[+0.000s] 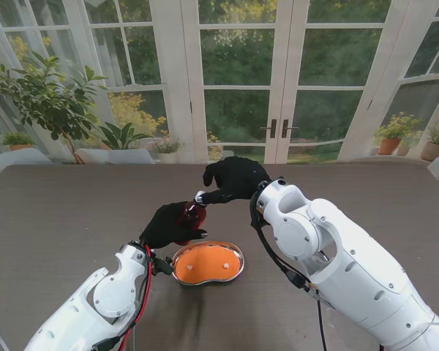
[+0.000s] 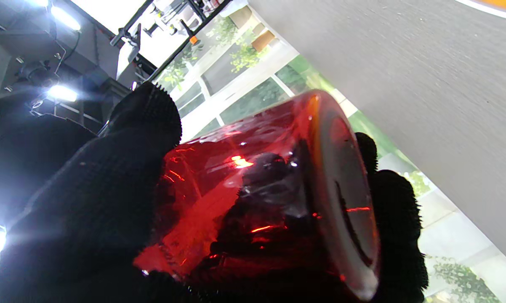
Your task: Collect the cotton balls from the tray into a sample bottle
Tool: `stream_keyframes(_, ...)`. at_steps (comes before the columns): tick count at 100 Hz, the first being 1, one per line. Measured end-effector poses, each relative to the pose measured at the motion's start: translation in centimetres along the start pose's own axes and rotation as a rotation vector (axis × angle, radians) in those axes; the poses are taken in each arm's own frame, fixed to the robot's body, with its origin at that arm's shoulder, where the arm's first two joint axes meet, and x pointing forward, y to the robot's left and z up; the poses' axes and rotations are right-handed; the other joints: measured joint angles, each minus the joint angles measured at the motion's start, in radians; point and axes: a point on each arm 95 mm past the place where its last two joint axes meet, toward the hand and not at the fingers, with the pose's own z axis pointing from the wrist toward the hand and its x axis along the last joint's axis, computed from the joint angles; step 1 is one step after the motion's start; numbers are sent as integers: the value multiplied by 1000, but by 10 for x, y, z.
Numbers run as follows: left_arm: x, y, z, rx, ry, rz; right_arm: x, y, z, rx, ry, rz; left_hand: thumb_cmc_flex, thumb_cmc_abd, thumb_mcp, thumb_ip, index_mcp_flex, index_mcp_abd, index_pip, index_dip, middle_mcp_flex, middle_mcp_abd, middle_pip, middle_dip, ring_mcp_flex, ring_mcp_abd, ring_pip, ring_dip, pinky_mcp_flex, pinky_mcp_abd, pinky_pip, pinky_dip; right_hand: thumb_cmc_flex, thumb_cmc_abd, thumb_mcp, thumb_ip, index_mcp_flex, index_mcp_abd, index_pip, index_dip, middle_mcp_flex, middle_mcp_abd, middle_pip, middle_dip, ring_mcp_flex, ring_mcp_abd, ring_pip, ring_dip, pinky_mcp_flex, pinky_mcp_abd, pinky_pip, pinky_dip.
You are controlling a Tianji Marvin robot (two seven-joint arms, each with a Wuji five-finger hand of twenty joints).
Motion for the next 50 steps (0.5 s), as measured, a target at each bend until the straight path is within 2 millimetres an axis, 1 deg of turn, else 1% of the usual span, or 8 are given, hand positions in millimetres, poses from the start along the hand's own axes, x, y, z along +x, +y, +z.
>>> stream_keyframes(9, 0, 0, 0, -3, 0, 0, 1, -1, 1, 4, -3, -5, 0, 0, 0, 0, 0, 0, 0, 0, 0, 0, 0, 0, 0, 0, 0, 0, 0, 0, 0, 0, -1, 3, -12, 0, 63, -14, 16, 11, 24, 1, 1, 3, 15, 0, 8, 9, 11, 0, 4, 0)
stream_keyframes(16, 0, 0, 0, -4, 0, 0, 2, -1, 2, 6, 0, -7, 0, 0, 0, 0, 0, 0, 0, 0, 0, 0, 0, 0, 0, 0, 0, 0, 0, 0, 0, 0, -1, 4, -20, 4, 80, -18, 19, 12, 25, 1, 1, 7, 23, 0, 12, 10, 19, 0, 9, 0)
stream_keyframes(17, 0, 0, 0, -4, 0, 0, 2, -1, 2, 7, 0, -8, 0, 0, 0, 0, 0, 0, 0, 0, 0, 0, 0, 0, 0, 0, 0, 0, 0, 0, 0, 0, -1, 17, -24, 4, 80, -19, 19, 13, 25, 1, 1, 9, 23, 0, 12, 10, 19, 0, 9, 0)
stream_keyframes(22, 0, 0, 0, -5, -1, 0, 4, -2, 3, 10, 3, -12, 0, 0, 0, 0, 0, 0, 0, 0, 0, 0, 0, 0, 0, 0, 0, 0, 0, 0, 0, 0, -1, 20, -29, 4, 94, -23, 25, 16, 34, 1, 1, 12, 24, 0, 12, 10, 21, 0, 9, 0)
stream_keyframes(25, 0, 0, 0, -5, -1, 0, 4, -2, 3, 12, 5, -16, 0, 0, 0, 0, 0, 0, 0, 0, 0, 0, 0, 0, 0, 0, 0, 0, 0, 0, 0, 0, -1, 20, -29, 5, 124, -29, 31, 24, 37, 1, 2, 15, 35, 0, 14, 10, 22, 0, 10, 0)
stream_keyframes(33, 0, 0, -1, -6, -2, 0, 6, -4, 4, 18, 11, -31, 0, 0, 0, 0, 0, 0, 0, 0, 0, 0, 0, 0, 0, 0, -1, 0, -3, 0, 0, 0, -1, 20, -29, 5, 147, -37, 42, 40, 39, 1, 12, 28, 35, 0, 20, 13, 31, 0, 11, 0)
stream_keyframes(44, 0, 0, -1, -5, -3, -1, 7, -5, 5, 19, 22, -68, 0, 0, 0, 0, 0, 0, 0, 0, 0, 0, 0, -1, 0, 0, -1, 0, -7, 0, 0, 0, 15, -13, -25, 5, 198, -61, 75, 71, 65, 1, 29, 41, 48, -4, 33, 14, 43, 0, 17, 0)
stream_keyframes(50, 0, 0, -1, -5, -4, -1, 8, -6, 5, 18, 28, -67, 0, 0, 0, 0, 0, 0, 0, 0, 0, 0, 0, -1, 0, 0, -1, 0, -8, 0, 0, 0, 35, -26, 10, 6, 222, -78, 92, 82, 86, 1, 39, 50, 60, -5, 37, 15, 47, 0, 25, 0)
